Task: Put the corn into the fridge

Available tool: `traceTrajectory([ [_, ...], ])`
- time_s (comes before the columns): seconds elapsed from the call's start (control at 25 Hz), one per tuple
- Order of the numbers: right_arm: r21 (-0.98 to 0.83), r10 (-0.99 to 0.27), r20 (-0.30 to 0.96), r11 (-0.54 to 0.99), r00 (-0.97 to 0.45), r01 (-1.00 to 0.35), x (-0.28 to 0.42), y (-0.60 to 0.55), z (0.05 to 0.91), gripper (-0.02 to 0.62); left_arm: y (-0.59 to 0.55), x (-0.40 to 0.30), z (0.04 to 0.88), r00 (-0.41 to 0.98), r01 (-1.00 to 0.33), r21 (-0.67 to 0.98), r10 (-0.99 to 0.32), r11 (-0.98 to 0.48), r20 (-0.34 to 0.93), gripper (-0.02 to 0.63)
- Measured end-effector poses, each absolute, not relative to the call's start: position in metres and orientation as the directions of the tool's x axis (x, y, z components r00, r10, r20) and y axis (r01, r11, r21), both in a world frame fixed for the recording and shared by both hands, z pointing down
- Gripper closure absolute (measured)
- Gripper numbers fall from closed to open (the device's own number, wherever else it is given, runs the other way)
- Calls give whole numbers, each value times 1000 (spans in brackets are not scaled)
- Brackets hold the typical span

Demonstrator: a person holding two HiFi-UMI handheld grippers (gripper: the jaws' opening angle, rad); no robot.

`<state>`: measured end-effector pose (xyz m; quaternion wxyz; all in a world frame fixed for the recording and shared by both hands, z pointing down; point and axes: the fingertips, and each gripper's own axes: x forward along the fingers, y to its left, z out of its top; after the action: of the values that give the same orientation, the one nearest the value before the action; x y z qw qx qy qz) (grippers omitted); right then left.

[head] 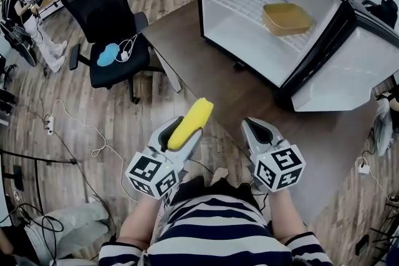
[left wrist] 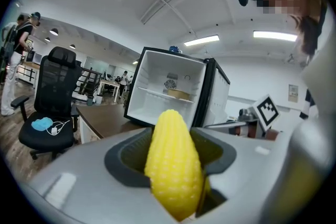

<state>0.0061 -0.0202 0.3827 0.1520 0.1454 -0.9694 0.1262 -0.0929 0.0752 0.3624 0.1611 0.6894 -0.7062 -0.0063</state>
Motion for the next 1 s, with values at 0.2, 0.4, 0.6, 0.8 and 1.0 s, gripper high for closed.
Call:
traceTrajectory([
  [0.2, -211, -244, 332, 922, -911, -324, 13, -41, 388, 604, 37, -88, 367, 22, -974, 225, -972, 31, 233, 606],
  [0.4, -228, -258, 332, 911, -907, -343, 18, -57, 394, 604, 5, -86, 367, 48, -979, 206, -970, 3, 240, 606],
  [0.6, -247, -272, 340, 898, -900, -364, 19, -71, 401, 604, -26, -86, 367, 79, -981, 189, -968, -33, 240, 606],
  [0.8, -252, -303, 351, 880, -886, -402, 14, -88, 409, 604, -58, -88, 368, 129, -981, 173, -962, -88, 242, 606],
  [1.0, -246, -368, 361, 848, -857, -469, 8, -113, 416, 604, -95, -97, 373, 192, -974, 164, -949, -154, 249, 606],
])
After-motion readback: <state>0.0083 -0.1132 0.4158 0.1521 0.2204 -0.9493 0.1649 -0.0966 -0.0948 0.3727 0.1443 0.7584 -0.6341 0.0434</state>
